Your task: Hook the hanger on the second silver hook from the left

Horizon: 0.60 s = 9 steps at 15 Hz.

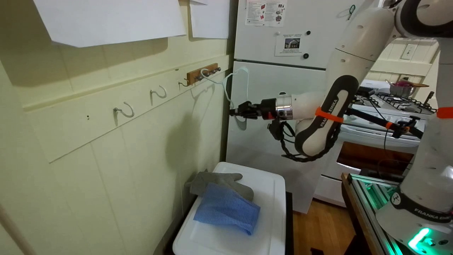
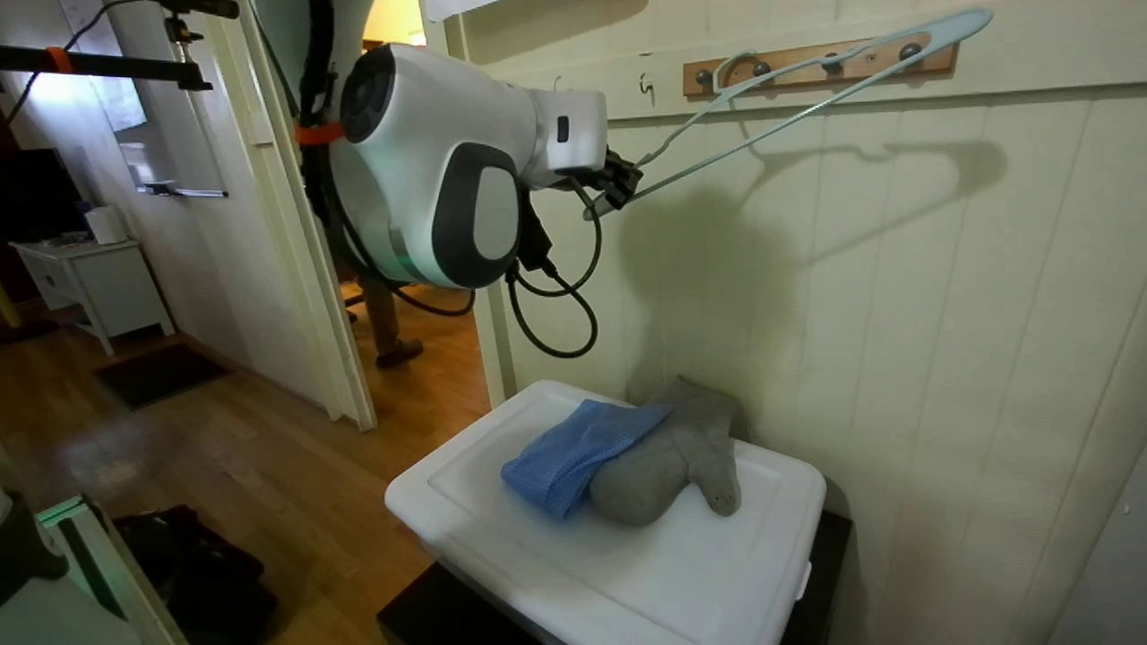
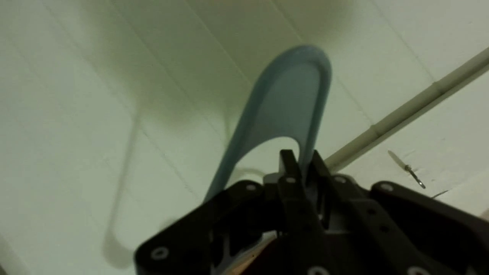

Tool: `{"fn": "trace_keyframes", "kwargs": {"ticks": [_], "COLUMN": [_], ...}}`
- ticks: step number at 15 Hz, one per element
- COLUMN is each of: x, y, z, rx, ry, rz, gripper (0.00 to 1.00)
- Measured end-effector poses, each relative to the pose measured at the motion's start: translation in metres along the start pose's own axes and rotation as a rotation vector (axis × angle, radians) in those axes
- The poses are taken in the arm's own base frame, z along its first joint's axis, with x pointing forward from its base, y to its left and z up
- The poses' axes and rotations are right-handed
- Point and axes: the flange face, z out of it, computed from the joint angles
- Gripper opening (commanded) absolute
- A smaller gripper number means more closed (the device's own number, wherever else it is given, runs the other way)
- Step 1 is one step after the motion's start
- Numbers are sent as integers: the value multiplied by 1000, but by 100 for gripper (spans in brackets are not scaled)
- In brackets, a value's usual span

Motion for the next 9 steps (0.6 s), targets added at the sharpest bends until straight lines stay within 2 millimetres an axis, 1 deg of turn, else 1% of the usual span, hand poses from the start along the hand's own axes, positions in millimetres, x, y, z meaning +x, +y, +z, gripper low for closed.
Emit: {"fn": "trace_keyframes", "kwargs": {"ticks": [3,9], "x": [4,-2], "y": [2,10], "z": [2,15], "rx": [5,19], "ry": [3,-22], "rz": [4,7], "gripper": [3,3]}}
